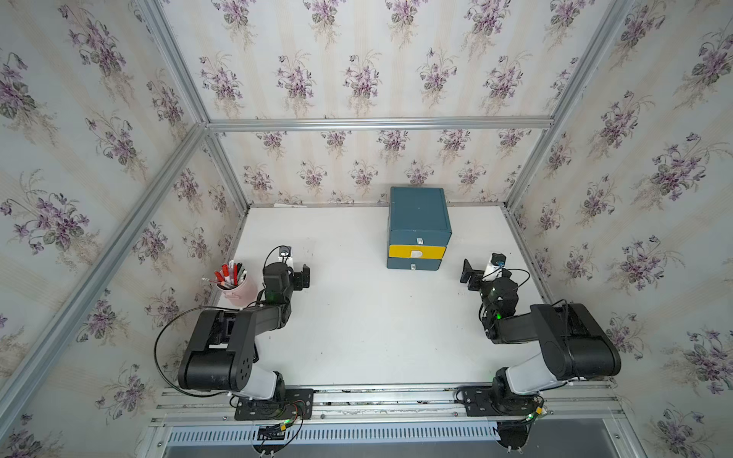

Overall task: Take the seed bags out of the drawer
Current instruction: Move the storage box to the center of the board.

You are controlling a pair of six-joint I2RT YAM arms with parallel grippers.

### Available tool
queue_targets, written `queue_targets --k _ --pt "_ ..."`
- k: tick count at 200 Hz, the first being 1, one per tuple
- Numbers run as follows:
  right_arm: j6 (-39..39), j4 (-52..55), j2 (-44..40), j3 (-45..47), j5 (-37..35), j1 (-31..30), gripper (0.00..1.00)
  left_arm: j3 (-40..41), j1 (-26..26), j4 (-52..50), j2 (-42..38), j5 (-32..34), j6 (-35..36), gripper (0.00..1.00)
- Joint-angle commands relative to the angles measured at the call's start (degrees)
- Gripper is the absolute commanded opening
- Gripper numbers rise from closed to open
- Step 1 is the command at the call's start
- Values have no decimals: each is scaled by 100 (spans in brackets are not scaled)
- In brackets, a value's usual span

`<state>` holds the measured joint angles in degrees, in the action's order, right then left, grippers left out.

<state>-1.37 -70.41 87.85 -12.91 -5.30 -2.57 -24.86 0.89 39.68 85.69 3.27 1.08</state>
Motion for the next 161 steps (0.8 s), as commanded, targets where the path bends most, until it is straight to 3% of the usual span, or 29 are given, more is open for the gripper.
queue_targets --k 1,104,116,129,161 --pt "13 -158 -9 -1 -10 2 100 -25 8 132 -1 44 37 100" --pt "4 -148 -7 -10 -7 2 100 -18 8 146 -21 32 47 100" --pt "22 -175 -59 -5 -12 4 100 -342 8 -589 -204 94 9 100" --pt "-23 668 -374 -309 -72 2 100 -819 17 -1508 -368 157 6 100" --pt "-206 2944 -841 -1502 -330 4 100 -1405 147 -2490 -624 117 95 100"
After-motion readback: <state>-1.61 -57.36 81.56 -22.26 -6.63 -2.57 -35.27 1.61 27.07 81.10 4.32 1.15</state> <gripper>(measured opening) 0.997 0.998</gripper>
